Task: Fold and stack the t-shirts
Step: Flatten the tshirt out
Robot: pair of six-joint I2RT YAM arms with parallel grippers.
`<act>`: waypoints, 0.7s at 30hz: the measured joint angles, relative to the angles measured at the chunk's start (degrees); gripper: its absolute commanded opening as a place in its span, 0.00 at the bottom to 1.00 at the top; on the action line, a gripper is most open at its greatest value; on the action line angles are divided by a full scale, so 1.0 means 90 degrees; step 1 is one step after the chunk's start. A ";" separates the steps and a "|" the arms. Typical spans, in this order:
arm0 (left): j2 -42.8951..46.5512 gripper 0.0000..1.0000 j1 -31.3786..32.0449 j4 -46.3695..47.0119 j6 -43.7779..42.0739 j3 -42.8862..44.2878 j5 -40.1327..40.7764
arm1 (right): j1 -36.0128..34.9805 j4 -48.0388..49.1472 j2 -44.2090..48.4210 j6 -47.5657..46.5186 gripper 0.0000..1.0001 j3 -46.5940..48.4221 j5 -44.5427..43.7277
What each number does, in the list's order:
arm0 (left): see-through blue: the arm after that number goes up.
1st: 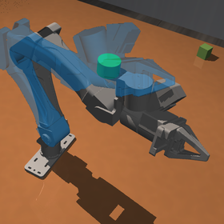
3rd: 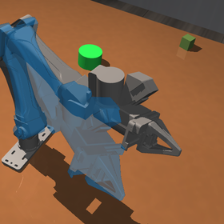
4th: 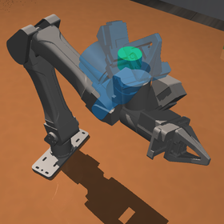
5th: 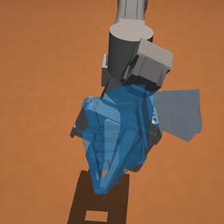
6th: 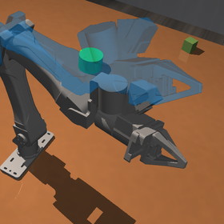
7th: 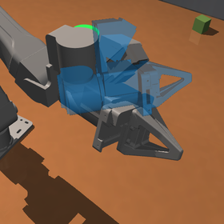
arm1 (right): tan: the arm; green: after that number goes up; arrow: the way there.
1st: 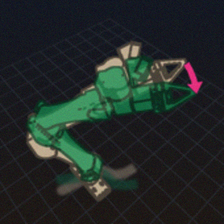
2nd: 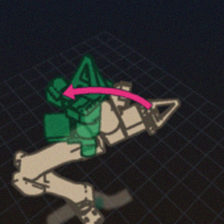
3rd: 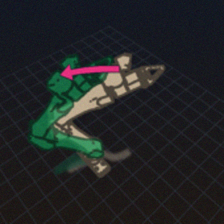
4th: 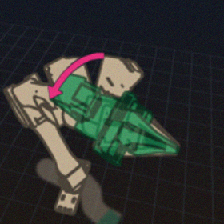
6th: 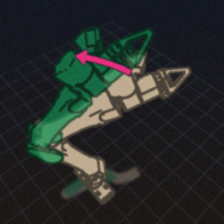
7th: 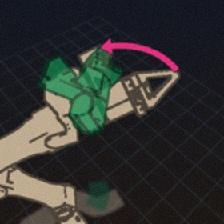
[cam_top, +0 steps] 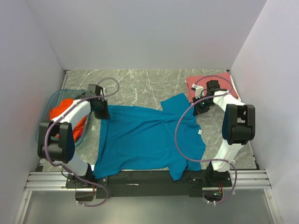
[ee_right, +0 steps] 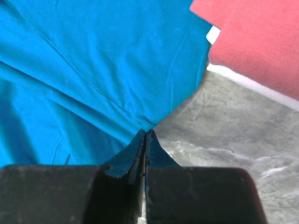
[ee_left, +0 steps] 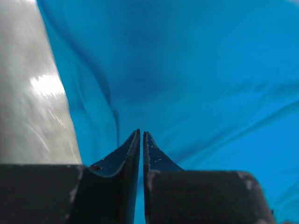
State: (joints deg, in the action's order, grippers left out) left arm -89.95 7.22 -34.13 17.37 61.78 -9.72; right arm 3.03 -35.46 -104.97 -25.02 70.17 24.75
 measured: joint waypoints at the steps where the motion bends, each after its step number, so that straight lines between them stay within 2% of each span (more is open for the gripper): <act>1: 0.0000 0.11 0.0070 -0.0075 0.0041 -0.0216 0.0007 | 0.0000 0.0000 -0.0002 0.0000 0.00 0.0000 0.0005; 6: 0.0000 0.11 0.0364 -0.0163 0.0151 -0.0750 0.0019 | 0.0000 0.0000 -0.0017 0.0002 0.00 0.0000 0.0027; 15: -0.0323 0.18 0.0624 -0.0114 0.0209 -0.0775 0.0641 | 0.0000 0.0000 -0.0024 0.0005 0.00 0.0000 0.0073; 21: -0.0413 0.20 0.0636 -0.0146 0.0233 -0.0797 0.1166 | 0.0000 0.0000 -0.0024 0.0005 0.00 0.0000 0.0095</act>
State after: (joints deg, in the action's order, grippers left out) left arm -93.67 12.95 -35.44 19.46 54.61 0.78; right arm 3.03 -35.46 -105.19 -24.97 70.17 25.61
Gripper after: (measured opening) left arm 0.189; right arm 0.009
